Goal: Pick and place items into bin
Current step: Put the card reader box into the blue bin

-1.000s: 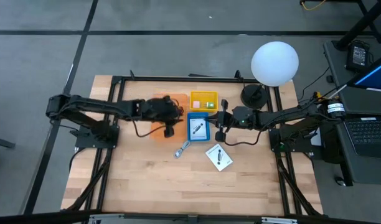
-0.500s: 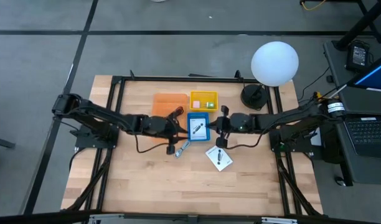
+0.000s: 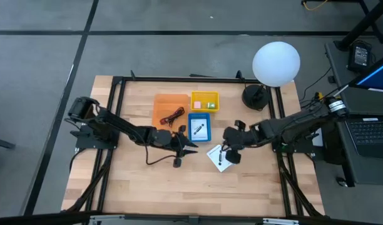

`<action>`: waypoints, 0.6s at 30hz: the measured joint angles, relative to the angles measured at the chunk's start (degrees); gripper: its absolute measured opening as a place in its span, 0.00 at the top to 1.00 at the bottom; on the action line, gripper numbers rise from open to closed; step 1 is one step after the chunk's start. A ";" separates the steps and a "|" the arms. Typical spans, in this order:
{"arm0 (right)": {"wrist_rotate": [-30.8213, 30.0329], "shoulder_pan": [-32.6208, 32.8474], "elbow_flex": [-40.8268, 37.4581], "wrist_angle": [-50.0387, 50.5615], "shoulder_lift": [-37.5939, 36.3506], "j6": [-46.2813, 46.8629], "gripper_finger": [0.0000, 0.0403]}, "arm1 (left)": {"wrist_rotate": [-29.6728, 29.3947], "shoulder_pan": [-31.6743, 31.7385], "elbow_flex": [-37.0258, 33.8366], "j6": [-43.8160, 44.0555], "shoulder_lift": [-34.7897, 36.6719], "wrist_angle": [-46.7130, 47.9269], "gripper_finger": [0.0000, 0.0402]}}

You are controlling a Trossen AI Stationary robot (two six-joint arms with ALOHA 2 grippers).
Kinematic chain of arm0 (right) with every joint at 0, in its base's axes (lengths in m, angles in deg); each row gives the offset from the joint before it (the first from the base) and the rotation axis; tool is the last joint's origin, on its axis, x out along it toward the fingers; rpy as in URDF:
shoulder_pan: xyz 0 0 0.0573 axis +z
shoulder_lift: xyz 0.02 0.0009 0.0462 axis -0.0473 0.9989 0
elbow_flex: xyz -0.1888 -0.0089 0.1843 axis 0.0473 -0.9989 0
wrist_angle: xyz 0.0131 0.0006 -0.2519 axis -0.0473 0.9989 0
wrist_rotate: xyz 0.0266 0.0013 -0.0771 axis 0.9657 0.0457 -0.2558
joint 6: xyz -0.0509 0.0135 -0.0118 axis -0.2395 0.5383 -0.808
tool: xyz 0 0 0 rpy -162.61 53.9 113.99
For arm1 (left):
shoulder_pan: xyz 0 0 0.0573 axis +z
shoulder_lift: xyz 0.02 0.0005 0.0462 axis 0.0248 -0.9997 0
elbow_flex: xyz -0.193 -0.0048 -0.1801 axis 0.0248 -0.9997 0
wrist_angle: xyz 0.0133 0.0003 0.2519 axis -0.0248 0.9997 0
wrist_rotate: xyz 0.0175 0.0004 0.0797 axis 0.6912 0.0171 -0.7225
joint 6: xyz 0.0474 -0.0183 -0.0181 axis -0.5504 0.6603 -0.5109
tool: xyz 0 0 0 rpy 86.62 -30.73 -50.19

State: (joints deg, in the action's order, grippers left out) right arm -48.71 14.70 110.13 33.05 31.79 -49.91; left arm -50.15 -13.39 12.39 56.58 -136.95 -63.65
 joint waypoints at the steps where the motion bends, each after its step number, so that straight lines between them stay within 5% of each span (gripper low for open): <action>1: 0.02 0.99 -0.13 0.53 0.00 2.23 0.98 | 0.00 -0.04 0.00 0.76 -0.67 -0.63 0.76; 18: 2.92 9.71 -1.55 2.14 8.75 20.79 1.00 | -0.02 0.07 0.02 3.99 -2.22 -1.22 0.75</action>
State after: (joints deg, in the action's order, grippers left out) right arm -45.80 24.41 108.59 35.19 40.55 -29.12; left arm -50.17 -13.32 12.41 60.57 -139.17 -64.86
